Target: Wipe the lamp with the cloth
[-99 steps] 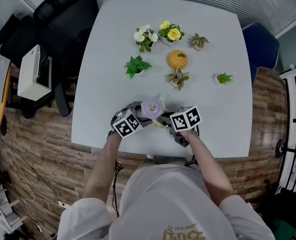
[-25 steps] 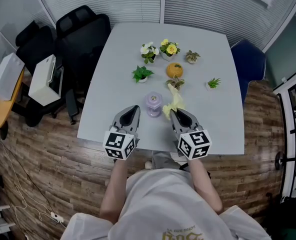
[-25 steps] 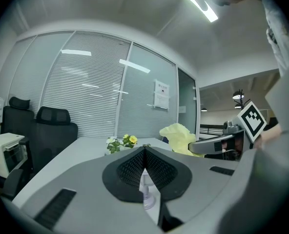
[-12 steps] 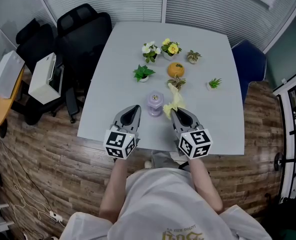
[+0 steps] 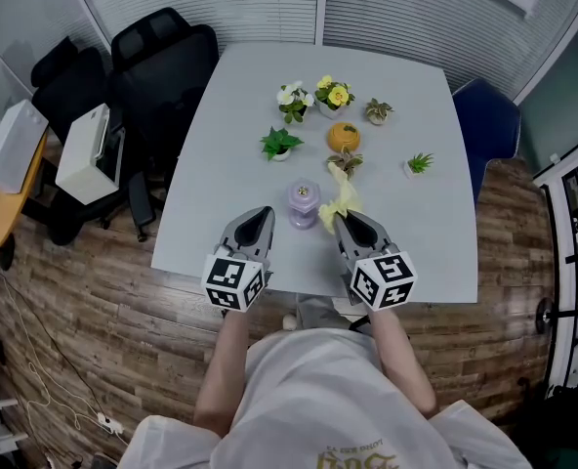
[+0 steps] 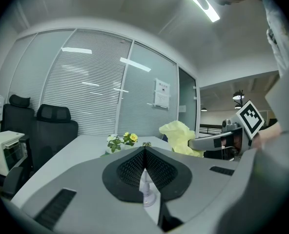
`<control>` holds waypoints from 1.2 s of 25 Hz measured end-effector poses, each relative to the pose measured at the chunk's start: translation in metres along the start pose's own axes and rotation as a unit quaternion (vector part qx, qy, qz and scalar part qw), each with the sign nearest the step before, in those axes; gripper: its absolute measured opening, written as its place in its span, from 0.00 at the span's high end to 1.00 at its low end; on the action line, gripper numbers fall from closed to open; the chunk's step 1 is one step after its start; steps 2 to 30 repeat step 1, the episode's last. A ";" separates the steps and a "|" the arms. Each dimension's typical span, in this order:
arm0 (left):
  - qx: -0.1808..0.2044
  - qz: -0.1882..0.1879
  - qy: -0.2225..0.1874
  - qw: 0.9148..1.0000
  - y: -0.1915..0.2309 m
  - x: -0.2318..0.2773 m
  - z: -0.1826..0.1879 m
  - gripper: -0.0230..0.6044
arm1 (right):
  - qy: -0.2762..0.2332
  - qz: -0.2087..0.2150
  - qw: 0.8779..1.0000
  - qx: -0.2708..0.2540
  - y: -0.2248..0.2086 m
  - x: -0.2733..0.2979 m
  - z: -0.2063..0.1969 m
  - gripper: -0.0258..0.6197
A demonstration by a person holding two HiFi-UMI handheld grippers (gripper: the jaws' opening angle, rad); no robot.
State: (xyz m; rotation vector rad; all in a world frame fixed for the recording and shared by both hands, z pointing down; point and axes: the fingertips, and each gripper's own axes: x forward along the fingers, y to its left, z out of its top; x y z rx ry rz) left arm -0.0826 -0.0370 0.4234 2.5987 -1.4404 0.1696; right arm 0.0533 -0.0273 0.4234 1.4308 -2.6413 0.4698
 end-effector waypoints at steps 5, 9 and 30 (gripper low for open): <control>0.000 0.000 0.000 1.000 0.000 0.001 0.000 0.96 | 0.000 0.000 1.000 0.001 -0.001 0.000 0.000 0.89; 0.000 0.000 0.000 1.000 0.000 0.001 0.000 0.96 | 0.000 0.000 1.000 0.001 -0.001 0.000 0.000 0.89; 0.000 0.000 0.000 1.000 0.000 0.001 0.000 0.96 | 0.000 0.000 1.000 0.001 -0.001 0.000 0.000 0.89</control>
